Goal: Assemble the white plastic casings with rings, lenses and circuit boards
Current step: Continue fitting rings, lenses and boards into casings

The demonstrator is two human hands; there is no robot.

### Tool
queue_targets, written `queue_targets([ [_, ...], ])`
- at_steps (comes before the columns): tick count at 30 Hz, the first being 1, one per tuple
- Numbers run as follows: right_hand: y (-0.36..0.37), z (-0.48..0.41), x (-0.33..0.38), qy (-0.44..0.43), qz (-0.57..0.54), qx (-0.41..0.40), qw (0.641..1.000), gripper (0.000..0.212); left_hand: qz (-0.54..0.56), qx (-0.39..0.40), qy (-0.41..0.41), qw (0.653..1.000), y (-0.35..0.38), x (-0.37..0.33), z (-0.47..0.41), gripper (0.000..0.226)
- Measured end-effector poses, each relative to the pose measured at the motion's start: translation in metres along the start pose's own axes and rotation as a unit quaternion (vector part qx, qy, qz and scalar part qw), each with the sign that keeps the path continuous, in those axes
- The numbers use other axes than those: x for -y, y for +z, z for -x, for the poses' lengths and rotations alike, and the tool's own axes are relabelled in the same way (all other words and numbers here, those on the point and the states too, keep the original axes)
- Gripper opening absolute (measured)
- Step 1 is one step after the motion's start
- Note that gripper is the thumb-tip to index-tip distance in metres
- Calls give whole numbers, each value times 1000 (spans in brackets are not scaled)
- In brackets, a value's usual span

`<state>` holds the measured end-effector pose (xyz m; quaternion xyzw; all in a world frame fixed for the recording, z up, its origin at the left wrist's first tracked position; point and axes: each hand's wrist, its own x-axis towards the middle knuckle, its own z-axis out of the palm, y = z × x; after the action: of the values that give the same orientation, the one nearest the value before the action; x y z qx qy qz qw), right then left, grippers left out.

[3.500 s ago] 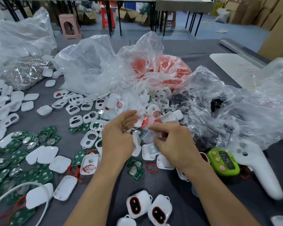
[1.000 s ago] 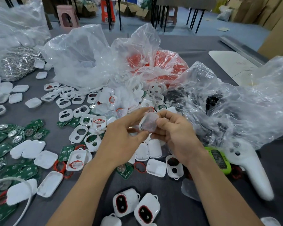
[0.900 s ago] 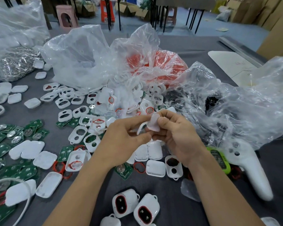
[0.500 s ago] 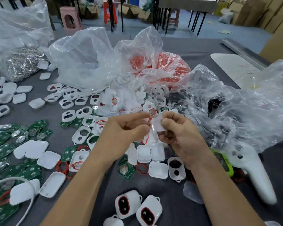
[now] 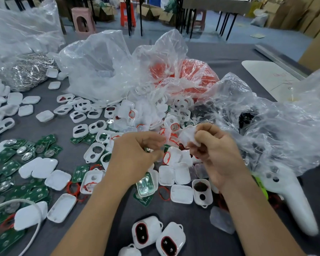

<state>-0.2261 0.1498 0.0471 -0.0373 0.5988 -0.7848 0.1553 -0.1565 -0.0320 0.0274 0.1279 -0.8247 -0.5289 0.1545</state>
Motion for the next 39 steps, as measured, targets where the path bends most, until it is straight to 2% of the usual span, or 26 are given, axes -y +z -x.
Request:
queue_targets([
  [1,1,1,-2,-15,85,-25,996,22,4,-23,4,1000,0,0,-1,37],
  [2,3,2,-5,-50,211,-51,975,21,1,-49,8,999,1,-1,-2,40],
  [3,6,4,-8,-96,356,-66,927,28,-5,-72,9,997,1,-1,-3,41],
  [4,9,8,-11,-146,451,-67,878,33,-10,-88,6,996,2,0,-3,41],
  [5,14,13,-11,-189,479,-48,856,30,-11,-97,-1,995,2,2,-4,38],
  [7,26,24,-11,-213,452,62,864,13,4,-112,-24,993,0,4,-5,31],
  [8,33,31,-13,-201,451,129,860,13,11,-120,-32,992,-2,5,-5,29],
  [9,39,37,-15,-177,468,200,843,19,14,-127,-34,991,-3,6,-6,27],
  [11,48,44,-21,-155,522,301,783,36,13,-135,-35,990,-5,7,-7,25],
  [13,57,46,-28,-175,555,328,744,37,20,-139,-37,989,-5,7,-8,24],
  [16,61,46,-33,-200,568,324,730,29,26,-139,-40,989,-4,7,-8,24],
  [18,57,47,-32,-186,536,303,766,23,27,-138,-40,989,-4,5,-8,24],
  [20,50,43,-30,-154,464,241,838,23,39,-135,-40,989,-5,4,-7,24],
  [23,37,25,-24,-120,332,84,932,27,104,-103,-46,988,-4,1,-6,19],
  [25,29,15,-21,-111,251,-26,961,22,137,-67,-40,988,-1,-2,-4,11],
  [27,24,10,-22,-94,187,-82,974,16,109,-42,-23,993,5,-2,-1,8],
  [28,23,8,-24,-85,163,-86,979,13,84,-35,-11,996,8,-2,1,11],
  [31,23,5,-27,-58,118,-28,991,19,16,-54,23,998,16,0,3,25],
  [34,21,3,-27,-28,94,55,994,45,-19,-81,31,996,15,-1,3,37],
  [36,19,2,-27,-35,110,68,991,52,-26,-83,30,996,14,-3,5,32],
  [38,18,1,-29,-62,135,55,987,48,-59,-89,32,994,17,-8,7,17],
  [39,18,1,-31,-83,157,46,983,45,-97,-98,29,990,19,-10,8,17],
])
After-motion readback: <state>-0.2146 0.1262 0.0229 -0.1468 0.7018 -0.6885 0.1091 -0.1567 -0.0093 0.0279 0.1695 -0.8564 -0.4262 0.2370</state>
